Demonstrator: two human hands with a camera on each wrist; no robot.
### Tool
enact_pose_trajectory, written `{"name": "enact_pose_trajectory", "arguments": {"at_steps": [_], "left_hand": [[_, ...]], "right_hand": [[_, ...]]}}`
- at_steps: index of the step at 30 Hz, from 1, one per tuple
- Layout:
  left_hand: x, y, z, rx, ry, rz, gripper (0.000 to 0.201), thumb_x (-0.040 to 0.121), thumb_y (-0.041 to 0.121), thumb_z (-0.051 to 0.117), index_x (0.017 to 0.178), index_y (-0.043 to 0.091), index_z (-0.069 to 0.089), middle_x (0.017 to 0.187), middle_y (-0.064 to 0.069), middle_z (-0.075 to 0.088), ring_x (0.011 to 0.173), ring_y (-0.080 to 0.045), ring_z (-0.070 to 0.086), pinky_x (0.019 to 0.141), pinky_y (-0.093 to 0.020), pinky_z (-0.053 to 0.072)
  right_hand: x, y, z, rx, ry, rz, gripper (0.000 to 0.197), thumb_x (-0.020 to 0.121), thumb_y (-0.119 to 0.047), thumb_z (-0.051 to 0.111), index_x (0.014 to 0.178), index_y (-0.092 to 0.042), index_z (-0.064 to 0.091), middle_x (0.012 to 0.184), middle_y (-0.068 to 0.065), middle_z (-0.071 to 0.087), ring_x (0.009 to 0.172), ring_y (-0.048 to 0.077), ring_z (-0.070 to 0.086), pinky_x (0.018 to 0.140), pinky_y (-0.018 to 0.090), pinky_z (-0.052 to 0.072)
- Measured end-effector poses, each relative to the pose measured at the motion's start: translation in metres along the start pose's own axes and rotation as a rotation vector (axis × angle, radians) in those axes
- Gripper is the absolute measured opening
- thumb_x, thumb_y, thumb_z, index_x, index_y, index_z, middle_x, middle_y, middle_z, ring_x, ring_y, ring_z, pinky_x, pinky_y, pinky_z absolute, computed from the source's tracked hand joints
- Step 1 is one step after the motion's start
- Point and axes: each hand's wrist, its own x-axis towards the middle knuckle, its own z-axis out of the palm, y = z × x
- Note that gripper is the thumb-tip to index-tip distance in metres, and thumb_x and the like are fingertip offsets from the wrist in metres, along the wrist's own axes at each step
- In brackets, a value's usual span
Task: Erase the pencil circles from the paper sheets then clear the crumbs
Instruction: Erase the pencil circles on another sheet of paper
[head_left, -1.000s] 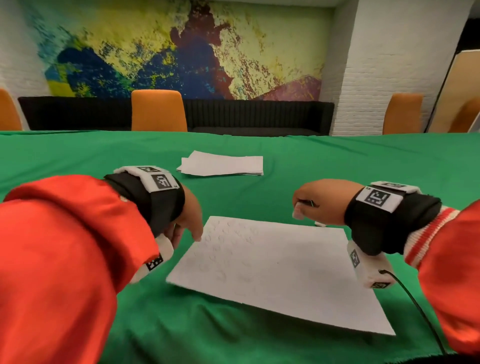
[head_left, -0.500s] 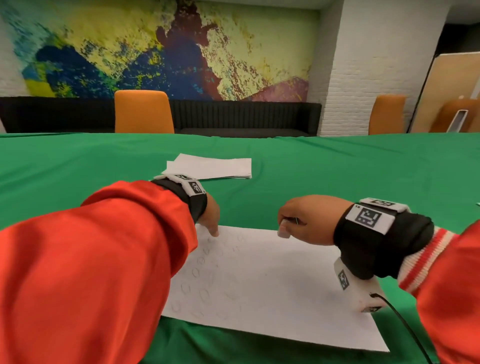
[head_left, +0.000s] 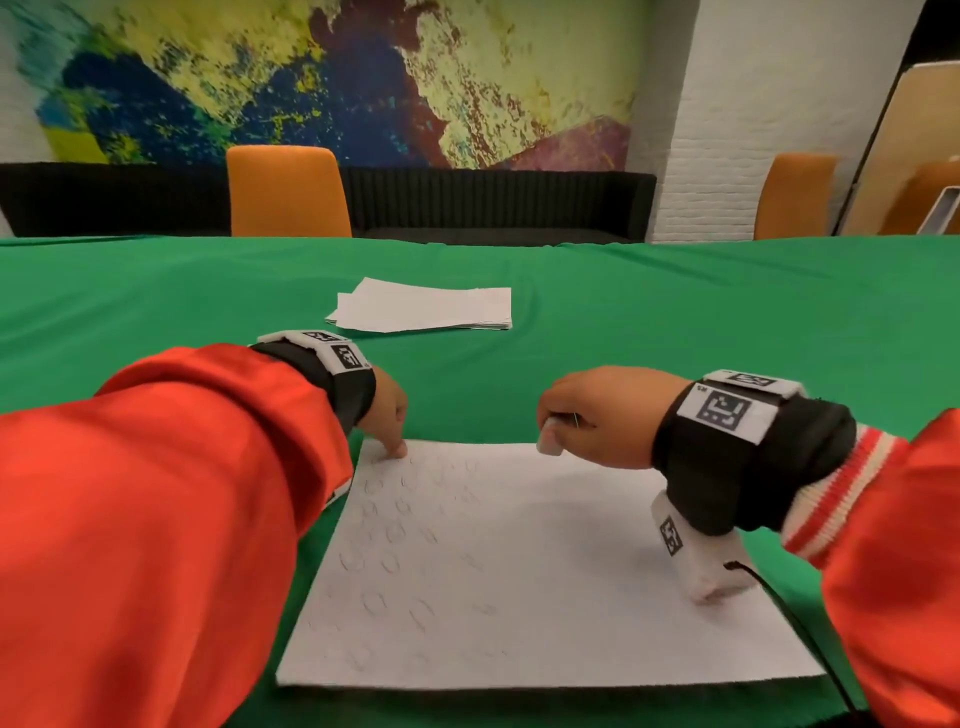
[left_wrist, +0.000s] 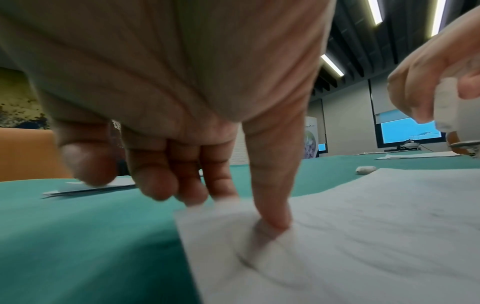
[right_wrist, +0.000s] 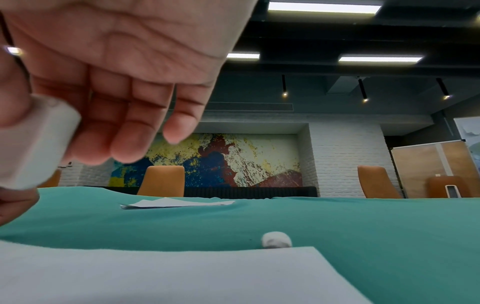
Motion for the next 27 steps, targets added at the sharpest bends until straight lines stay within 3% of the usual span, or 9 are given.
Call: {"name": "enact_pose_trajectory", "arguments": {"at_steps": [1, 5, 7, 10, 14, 18, 21, 24, 27], "left_hand": [[-0.004, -0.005, 0.002, 0.004, -0.011, -0.004, 0.023, 0.096, 0.038, 0.051, 0.102, 0.015, 0.051, 0.088, -0.002, 0.055, 0.079, -0.017, 0.045, 0.049, -0.015, 0.029], [-0.021, -0.023, 0.016, -0.050, -0.072, -0.027, 0.022, 0.100, 0.032, 0.043, 0.110, 0.015, 0.051, 0.109, -0.009, 0.062, 0.088, -0.020, 0.054, 0.050, -0.013, 0.033], [-0.028, -0.027, 0.023, -0.135, -0.059, -0.034, 0.027, 0.098, 0.039, 0.046, 0.108, 0.014, 0.050, 0.092, -0.005, 0.060, 0.077, -0.020, 0.057, 0.042, -0.013, 0.035], [-0.034, -0.022, 0.029, -0.210, -0.048, -0.039, 0.041, 0.086, 0.052, 0.059, 0.101, 0.016, 0.049, 0.069, 0.001, 0.050, 0.055, -0.011, 0.043, 0.033, -0.009, 0.032], [-0.032, -0.012, 0.032, -0.177, -0.058, -0.041, 0.045, 0.077, 0.058, 0.067, 0.087, 0.017, 0.053, 0.073, -0.002, 0.052, 0.057, -0.016, 0.039, 0.050, -0.024, 0.029], [-0.032, -0.006, 0.029, -0.267, -0.004, -0.041, 0.042, 0.076, 0.049, 0.073, 0.086, 0.024, 0.041, 0.071, 0.004, 0.043, 0.056, -0.012, 0.035, 0.048, -0.023, 0.025], [-0.034, 0.002, 0.025, -0.255, -0.013, -0.005, 0.041, 0.079, 0.045, 0.072, 0.100, 0.023, 0.044, 0.077, 0.007, 0.045, 0.061, -0.010, 0.039, 0.050, -0.021, 0.027], [-0.033, 0.010, 0.020, -0.176, -0.075, 0.028, 0.053, 0.083, 0.051, 0.064, 0.116, 0.010, 0.055, 0.101, 0.000, 0.055, 0.084, -0.019, 0.048, 0.065, -0.025, 0.036], [-0.029, 0.016, 0.013, -0.211, -0.039, 0.044, 0.056, 0.088, 0.047, 0.060, 0.129, 0.010, 0.050, 0.111, -0.002, 0.058, 0.091, -0.021, 0.057, 0.071, -0.023, 0.042]], "right_hand": [[-0.001, -0.004, -0.001, -0.002, 0.004, -0.008, 0.021, 0.094, -0.026, 0.042, 0.100, -0.027, 0.063, 0.089, -0.016, 0.053, 0.083, 0.010, 0.050, 0.070, 0.025, 0.041], [-0.001, -0.015, -0.003, -0.042, 0.001, -0.009, 0.021, 0.095, -0.028, 0.042, 0.100, -0.026, 0.062, 0.088, -0.016, 0.053, 0.082, 0.011, 0.051, 0.069, 0.025, 0.041], [0.001, -0.018, -0.003, -0.064, -0.003, 0.005, 0.021, 0.095, -0.027, 0.041, 0.099, -0.027, 0.062, 0.088, -0.016, 0.054, 0.083, 0.011, 0.053, 0.070, 0.026, 0.043], [0.002, -0.020, -0.002, -0.072, -0.023, 0.036, 0.021, 0.094, -0.026, 0.041, 0.097, -0.026, 0.062, 0.093, -0.013, 0.058, 0.087, 0.014, 0.054, 0.076, 0.029, 0.047], [0.000, -0.021, 0.000, -0.078, -0.035, 0.063, 0.022, 0.094, -0.025, 0.041, 0.100, -0.024, 0.062, 0.100, -0.010, 0.062, 0.090, 0.016, 0.056, 0.079, 0.031, 0.049], [-0.004, -0.017, 0.003, -0.068, -0.039, 0.072, 0.022, 0.094, -0.025, 0.041, 0.100, -0.024, 0.062, 0.094, -0.012, 0.059, 0.089, 0.015, 0.056, 0.077, 0.030, 0.048], [-0.007, -0.011, 0.004, -0.066, -0.039, 0.080, 0.021, 0.094, -0.028, 0.041, 0.100, -0.025, 0.062, 0.097, -0.011, 0.060, 0.088, 0.015, 0.056, 0.076, 0.029, 0.047], [-0.009, -0.003, 0.005, -0.052, -0.027, 0.090, 0.021, 0.094, -0.027, 0.042, 0.099, -0.025, 0.062, 0.093, -0.012, 0.059, 0.086, 0.015, 0.055, 0.074, 0.028, 0.046], [-0.009, 0.005, 0.006, -0.029, -0.015, 0.081, 0.020, 0.093, -0.028, 0.042, 0.097, -0.025, 0.062, 0.094, -0.011, 0.060, 0.086, 0.015, 0.055, 0.074, 0.029, 0.046]]}}
